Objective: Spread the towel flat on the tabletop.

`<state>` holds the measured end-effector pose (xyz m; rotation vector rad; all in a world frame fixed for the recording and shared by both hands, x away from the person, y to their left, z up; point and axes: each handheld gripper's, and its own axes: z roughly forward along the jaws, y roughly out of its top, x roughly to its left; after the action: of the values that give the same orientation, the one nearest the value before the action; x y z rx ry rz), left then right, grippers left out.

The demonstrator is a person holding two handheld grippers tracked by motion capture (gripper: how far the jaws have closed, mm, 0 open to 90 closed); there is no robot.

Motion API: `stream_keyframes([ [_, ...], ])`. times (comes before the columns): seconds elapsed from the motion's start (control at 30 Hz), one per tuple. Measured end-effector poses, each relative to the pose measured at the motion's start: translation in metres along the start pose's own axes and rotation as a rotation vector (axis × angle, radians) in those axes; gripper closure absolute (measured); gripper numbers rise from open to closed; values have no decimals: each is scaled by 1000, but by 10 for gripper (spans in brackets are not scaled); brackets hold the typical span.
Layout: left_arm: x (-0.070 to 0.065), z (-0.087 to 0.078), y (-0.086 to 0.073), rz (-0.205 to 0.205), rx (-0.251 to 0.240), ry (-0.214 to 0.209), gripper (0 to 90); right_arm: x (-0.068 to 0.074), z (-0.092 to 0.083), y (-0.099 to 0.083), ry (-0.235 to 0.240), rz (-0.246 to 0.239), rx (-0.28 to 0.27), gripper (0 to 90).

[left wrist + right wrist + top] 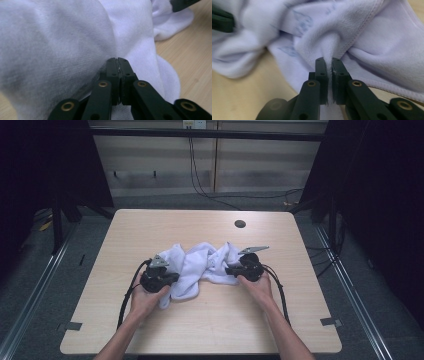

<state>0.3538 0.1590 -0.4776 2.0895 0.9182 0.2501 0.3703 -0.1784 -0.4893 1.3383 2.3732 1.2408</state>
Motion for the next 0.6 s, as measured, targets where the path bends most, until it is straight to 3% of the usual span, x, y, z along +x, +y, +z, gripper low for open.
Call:
stream_keyframes([
  [0.03, 2, -4, 1, -31, -24, -16, 900, 1, -8, 2, 19, 3, -30, 863],
  [0.07, 2, -4, 1, -31, -24, -16, 900, 1, -8, 2, 19, 3, -30, 863],
  [0.1, 3, -10, 4, -35, -53, -10, 900, 2, -18, 6, 36, 12, -66, 866],
  [0.13, 3, -13, 5, -34, -59, -26, 900, 3, -42, 15, 54, 20, -128, 868],
  [0.17, 3, -13, 5, -34, -59, -26, 900, 3, -50, 19, 47, 17, -144, 869],
  [0.23, 2, -9, 4, -68, -50, -10, 800, 3, -69, 27, 37, 2, -186, 869],
  [0.3, -3, -5, 4, -59, -36, -18, 696, 0, -87, 36, 22, -6, -222, 869],
  [0.37, -10, -8, 8, -57, -83, -69, 618, -2, -103, 44, 13, -9, -249, 869],
  [0.4, -10, -8, 8, -57, -83, -69, 601, -2, -103, 44, 13, -9, -249, 869],
  [0.43, -18, -12, 17, -32, -121, -111, 579, -5, -114, 51, 10, -3, -271, 869],
  [0.5, -25, -12, 25, -26, -139, -117, 522, -7, -118, 54, -5, 5, -284, 869],
  [0.6, -30, -4, 29, -43, -139, -142, 426, -8, -119, 52, -1, 13, -283, 868],
])
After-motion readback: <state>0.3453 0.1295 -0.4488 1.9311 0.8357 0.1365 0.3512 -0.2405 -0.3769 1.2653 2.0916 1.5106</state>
